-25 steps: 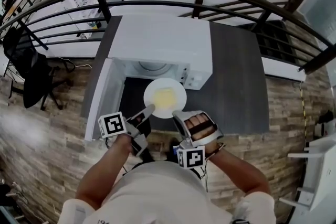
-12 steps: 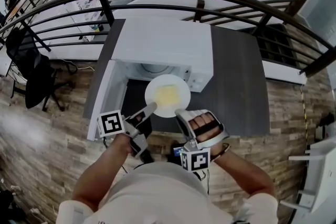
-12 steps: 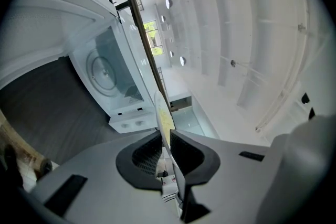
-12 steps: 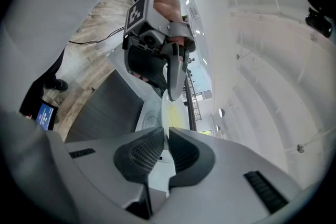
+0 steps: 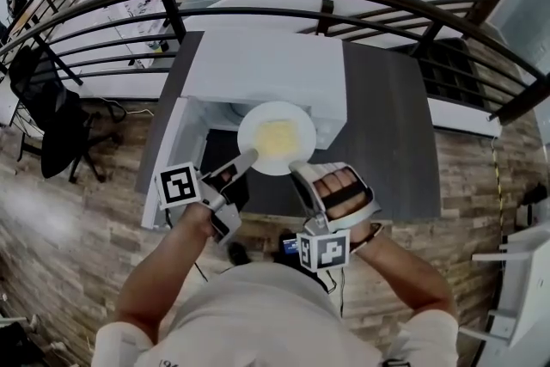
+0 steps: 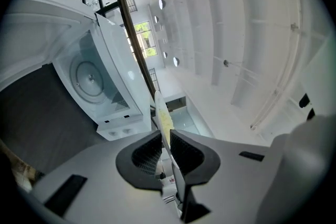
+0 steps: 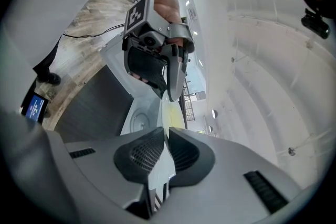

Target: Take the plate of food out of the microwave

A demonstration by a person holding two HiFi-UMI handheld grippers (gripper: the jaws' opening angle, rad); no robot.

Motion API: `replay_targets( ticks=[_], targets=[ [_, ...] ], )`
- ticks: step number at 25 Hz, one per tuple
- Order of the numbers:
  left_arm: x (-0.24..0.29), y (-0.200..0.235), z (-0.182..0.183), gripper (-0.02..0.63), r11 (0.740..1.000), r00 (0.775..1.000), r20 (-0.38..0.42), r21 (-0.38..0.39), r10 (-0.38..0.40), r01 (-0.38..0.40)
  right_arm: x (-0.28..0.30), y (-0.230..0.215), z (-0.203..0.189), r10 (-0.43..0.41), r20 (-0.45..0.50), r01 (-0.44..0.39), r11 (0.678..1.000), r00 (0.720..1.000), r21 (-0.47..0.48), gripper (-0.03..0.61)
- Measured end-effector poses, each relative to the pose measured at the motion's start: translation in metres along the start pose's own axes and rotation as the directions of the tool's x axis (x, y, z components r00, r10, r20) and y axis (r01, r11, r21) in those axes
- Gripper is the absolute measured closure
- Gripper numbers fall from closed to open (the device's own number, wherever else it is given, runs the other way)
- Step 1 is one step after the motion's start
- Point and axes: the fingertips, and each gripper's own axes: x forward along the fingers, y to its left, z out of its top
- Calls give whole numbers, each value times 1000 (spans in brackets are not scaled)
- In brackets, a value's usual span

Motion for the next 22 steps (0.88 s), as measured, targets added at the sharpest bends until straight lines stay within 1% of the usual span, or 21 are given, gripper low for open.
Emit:
replay_targets(
  ticks=[11, 22],
  targets=[
    [32, 11, 32, 578, 1000, 1000, 4, 26, -3, 3, 36, -16, -23, -7, -8, 7, 1000, 1000, -13, 549],
    [45, 20, 47, 578, 999, 1000, 7, 37, -3, 3, 56, -15, -33, -3, -25, 3, 1000, 1000, -24, 552]
  ],
)
